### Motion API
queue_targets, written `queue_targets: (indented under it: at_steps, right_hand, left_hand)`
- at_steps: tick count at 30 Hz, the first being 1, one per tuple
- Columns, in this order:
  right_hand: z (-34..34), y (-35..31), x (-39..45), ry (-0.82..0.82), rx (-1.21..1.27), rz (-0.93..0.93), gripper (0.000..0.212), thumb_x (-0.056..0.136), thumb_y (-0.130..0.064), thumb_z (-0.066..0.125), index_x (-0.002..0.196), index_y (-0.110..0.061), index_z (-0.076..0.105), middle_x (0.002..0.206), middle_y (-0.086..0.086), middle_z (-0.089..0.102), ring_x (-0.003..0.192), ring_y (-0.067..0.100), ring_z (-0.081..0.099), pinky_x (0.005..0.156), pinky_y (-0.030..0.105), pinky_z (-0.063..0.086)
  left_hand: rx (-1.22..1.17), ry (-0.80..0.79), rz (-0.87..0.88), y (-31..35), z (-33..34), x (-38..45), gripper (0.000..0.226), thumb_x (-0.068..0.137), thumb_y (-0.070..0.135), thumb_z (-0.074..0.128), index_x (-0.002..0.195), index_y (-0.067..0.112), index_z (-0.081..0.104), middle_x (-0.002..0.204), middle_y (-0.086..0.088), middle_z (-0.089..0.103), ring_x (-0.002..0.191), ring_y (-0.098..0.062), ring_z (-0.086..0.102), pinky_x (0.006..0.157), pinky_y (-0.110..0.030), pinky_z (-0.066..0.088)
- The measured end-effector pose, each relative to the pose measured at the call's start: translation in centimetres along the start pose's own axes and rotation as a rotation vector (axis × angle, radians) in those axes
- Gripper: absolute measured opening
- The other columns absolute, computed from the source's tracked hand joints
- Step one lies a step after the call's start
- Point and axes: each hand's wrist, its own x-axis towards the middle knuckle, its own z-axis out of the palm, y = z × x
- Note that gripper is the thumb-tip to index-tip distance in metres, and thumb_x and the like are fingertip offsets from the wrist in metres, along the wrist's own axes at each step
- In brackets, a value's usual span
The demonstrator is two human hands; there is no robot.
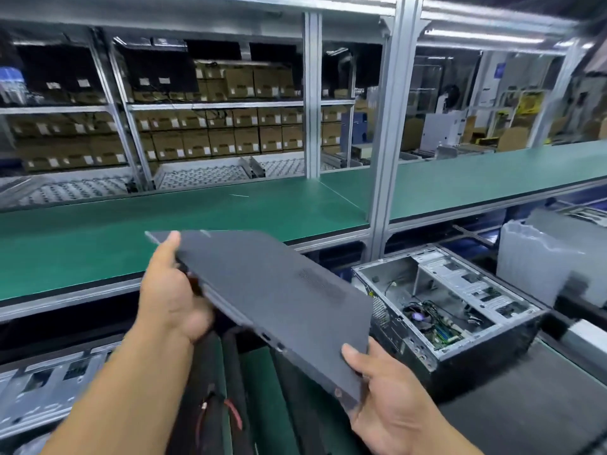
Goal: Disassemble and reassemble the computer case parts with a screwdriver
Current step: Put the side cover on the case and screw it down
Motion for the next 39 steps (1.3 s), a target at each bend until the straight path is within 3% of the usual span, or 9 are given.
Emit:
queue_targets:
  at_steps: [3,6,8,12,17,23,29,33,39]
  right_hand:
    - [1.7,1.9,0.0,-0.178,-0.174,-0.029,0.054,0.091,0.000,0.057,0.138,-0.024,0.060,0.135,0.015,0.068,0.119,0.040,0.068,0.082,0.048,0.062]
    - [4.2,4.7,1.7,-0.281,-0.308,0.072,0.054,0.098,0.001,0.051,0.139,-0.034,0.060,0.139,0.009,0.066,0.124,0.037,0.065,0.083,0.047,0.061]
    - [6.3,7.2,3.4,-0.323,-0.404,0.161,0.055,0.102,0.001,0.047,0.138,-0.038,0.060,0.139,0.005,0.067,0.124,0.036,0.066,0.085,0.048,0.061]
    - [10.3,14.0,6.5,-0.254,-0.642,0.252,0.061,0.101,0.009,0.041,0.135,-0.038,0.059,0.126,0.005,0.074,0.110,0.037,0.073,0.085,0.056,0.060]
    - [14.3,23.8,7.8,-0.085,-1.026,0.192,0.055,0.094,0.004,0.045,0.132,-0.033,0.061,0.109,0.002,0.078,0.091,0.031,0.077,0.078,0.046,0.062]
    - [14.3,30.0,7.9,0.158,-1.530,-0.063,0.022,0.091,-0.031,0.060,0.111,-0.032,0.069,0.126,0.010,0.051,0.108,0.040,0.053,0.102,0.052,0.048]
    - [14.2,31.3,7.3,0.200,-1.541,-0.114,0.035,0.094,-0.029,0.063,0.129,-0.033,0.065,0.126,0.009,0.041,0.109,0.038,0.056,0.101,0.050,0.051]
    - [13.5,32.3,6.8,0.170,-1.748,-0.135,0.070,0.102,-0.032,0.055,0.164,-0.030,0.023,0.163,0.004,0.023,0.142,0.032,0.035,0.116,0.052,0.037]
    - [13.2,34.2,6.2,-0.007,-2.228,-0.214,0.074,0.103,-0.059,0.021,0.165,-0.027,-0.005,0.173,0.000,-0.015,0.159,0.026,-0.010,0.126,0.055,0.010]
  left_hand:
    - [-0.231,0.057,0.002,5.9,-8.7,-1.5,0.060,0.094,0.054,0.056,0.130,0.006,0.058,0.124,-0.019,0.070,0.102,-0.033,0.073,0.081,-0.047,0.060]
    - [-0.273,0.027,-0.031,10.2,-17.6,-4.0,0.076,0.093,0.061,0.054,0.138,0.000,0.056,0.129,-0.023,0.066,0.112,-0.038,0.069,0.094,-0.049,0.054]
    - [-0.175,-0.032,-0.097,12.7,-23.6,-5.5,0.073,0.095,0.057,0.055,0.139,-0.001,0.058,0.131,-0.022,0.066,0.097,-0.042,0.073,0.082,-0.048,0.061]
    - [0.382,0.220,-0.170,15.0,-33.4,-7.1,0.050,0.094,0.041,0.063,0.127,0.004,0.069,0.125,-0.017,0.070,0.092,-0.033,0.067,0.074,-0.041,0.056]
    - [1.080,0.541,0.027,12.1,-41.0,-7.0,0.013,0.098,0.016,0.062,0.101,0.010,0.074,0.098,-0.006,0.078,0.081,-0.021,0.071,0.069,-0.030,0.055]
    - [1.357,0.574,0.019,10.6,-46.0,-5.6,0.034,0.098,0.033,0.060,0.128,0.017,0.058,0.122,-0.007,0.066,0.105,-0.029,0.062,0.080,-0.035,0.042]
    - [1.615,0.545,-0.082,10.5,-47.5,-3.9,0.048,0.095,0.047,0.058,0.130,0.015,0.057,0.130,-0.013,0.049,0.108,-0.030,0.050,0.088,-0.042,0.046]
    - [1.806,0.488,-0.068,9.9,-48.1,-3.8,0.058,0.093,0.061,0.051,0.138,0.026,0.049,0.144,-0.003,0.043,0.128,-0.031,0.042,0.095,-0.049,0.044]
    - [1.971,0.269,0.068,7.0,-47.7,-4.2,0.088,0.098,0.068,0.028,0.162,0.012,0.006,0.170,-0.010,0.005,0.156,-0.027,0.007,0.120,-0.048,0.028]
